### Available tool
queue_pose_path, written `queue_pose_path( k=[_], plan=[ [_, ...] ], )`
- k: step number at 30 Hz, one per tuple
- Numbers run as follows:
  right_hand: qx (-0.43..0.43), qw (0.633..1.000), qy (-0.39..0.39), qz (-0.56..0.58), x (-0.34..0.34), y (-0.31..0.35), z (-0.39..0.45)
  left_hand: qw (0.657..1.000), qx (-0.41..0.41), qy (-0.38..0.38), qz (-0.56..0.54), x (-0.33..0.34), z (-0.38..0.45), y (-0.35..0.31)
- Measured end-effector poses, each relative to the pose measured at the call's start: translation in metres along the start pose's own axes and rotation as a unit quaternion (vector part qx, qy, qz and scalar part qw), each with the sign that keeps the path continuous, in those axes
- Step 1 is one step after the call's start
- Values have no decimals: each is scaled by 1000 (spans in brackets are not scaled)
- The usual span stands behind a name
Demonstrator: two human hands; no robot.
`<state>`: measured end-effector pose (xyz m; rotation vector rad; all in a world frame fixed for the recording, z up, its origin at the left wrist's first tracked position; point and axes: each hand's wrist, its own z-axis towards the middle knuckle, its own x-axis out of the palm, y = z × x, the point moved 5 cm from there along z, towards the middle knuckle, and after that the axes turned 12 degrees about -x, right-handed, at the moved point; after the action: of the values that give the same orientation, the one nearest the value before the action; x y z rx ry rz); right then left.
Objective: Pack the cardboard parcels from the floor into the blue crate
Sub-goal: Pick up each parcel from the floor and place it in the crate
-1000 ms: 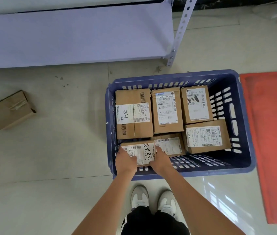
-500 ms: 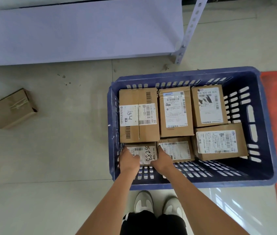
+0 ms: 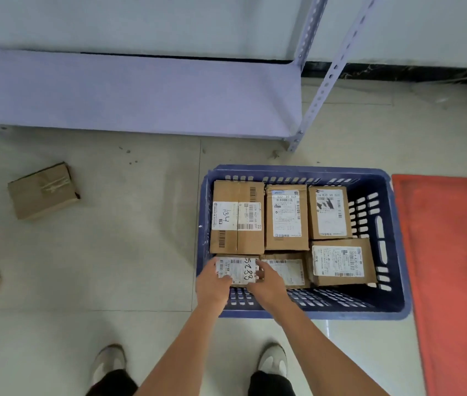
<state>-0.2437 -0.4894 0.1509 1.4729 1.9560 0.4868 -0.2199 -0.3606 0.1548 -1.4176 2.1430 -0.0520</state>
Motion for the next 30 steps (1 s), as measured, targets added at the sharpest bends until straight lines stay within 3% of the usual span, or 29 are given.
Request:
queue_pose_path(
  k=[5, 10, 16, 21, 30],
  plan=[
    [-19, 1000, -14, 5, 37, 79, -20, 994, -19, 28, -104, -70, -15, -16],
    [-54, 998, -24, 36, 114, 154, -30, 979, -26, 23, -200, -198, 9, 3],
    [-16, 992, -21, 123, 269, 220, -42, 956, -81, 16, -283, -357, 58, 78],
    [10, 992, 26, 121, 406, 266, -60, 945, -114, 12, -307, -472, 84, 145],
    [-44, 991, 126, -13, 572, 313, -45, 905, -187, -78, -374, -597, 127, 271]
  ],
)
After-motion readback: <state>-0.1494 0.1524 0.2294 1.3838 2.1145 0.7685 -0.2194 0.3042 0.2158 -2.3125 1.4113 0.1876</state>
